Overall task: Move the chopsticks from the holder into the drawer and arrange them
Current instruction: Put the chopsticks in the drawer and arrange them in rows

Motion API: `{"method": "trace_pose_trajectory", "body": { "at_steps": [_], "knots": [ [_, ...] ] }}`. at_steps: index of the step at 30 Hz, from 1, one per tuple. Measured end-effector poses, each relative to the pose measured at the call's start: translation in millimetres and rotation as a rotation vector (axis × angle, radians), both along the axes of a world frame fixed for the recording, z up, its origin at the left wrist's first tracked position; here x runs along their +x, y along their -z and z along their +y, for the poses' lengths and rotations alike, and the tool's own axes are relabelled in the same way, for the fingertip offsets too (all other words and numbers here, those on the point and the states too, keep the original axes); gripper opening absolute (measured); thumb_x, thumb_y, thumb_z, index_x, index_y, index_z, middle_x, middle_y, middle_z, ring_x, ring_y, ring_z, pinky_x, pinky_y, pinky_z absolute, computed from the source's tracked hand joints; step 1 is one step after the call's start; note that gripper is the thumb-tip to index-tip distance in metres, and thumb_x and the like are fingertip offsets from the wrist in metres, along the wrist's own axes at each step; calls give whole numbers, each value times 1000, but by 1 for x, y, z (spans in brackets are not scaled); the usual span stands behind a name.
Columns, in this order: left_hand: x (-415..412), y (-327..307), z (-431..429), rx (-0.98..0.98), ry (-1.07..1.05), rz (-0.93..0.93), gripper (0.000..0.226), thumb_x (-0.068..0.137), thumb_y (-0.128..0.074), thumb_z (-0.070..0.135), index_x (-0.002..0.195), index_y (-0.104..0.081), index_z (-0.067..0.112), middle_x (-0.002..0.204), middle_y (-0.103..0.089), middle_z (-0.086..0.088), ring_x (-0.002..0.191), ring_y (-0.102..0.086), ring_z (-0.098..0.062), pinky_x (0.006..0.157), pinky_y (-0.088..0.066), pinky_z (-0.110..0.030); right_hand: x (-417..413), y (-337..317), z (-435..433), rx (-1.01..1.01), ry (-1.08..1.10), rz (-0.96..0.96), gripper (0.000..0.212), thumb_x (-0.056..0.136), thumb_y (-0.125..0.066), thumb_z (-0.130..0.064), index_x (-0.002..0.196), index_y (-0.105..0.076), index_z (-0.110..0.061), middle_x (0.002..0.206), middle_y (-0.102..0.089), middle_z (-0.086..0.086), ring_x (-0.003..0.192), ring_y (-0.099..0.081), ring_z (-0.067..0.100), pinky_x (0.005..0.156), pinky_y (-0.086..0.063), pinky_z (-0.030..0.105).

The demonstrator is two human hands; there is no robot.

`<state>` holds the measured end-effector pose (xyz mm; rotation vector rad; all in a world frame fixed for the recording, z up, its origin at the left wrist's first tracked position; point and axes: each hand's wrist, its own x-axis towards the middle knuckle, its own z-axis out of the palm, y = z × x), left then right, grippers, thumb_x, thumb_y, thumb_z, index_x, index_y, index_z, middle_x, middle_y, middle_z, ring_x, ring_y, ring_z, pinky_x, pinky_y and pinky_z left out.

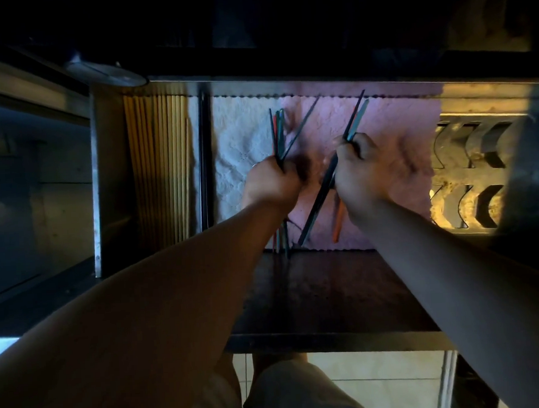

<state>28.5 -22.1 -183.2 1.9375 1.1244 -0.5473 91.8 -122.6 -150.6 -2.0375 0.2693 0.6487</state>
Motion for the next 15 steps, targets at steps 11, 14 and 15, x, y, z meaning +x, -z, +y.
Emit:
{"method": "trace_pose_trajectory", "body": {
  "at_steps": [11,14,15],
  "knots": [
    [-18,8,4,22,-302,13,34,81,-73,39,97,-57,14,90,-65,-3,80,-61,-24,63,-43,-28,3,22,3,-93,89,44,21,96,-48,-36,78,-53,-28,63,-49,-5,53,-49,15,50,-39,28],
    [-19,13,3,-11,-265,52,34,75,-78,40,95,-63,16,85,-65,1,72,-61,-18,58,-48,-27,3,23,0,1,137,114,16,95,-52,-35,92,-60,-21,64,-51,-5,54,-48,11,51,-37,26],
    [-18,13,3,-12,-243,60,30,77,-77,38,94,-66,16,83,-66,0,71,-62,-19,57,-50,-28,2,24,-2,17,136,126,16,95,-52,-33,95,-61,-19,65,-52,-5,55,-48,11,52,-37,26]
  ]
}}
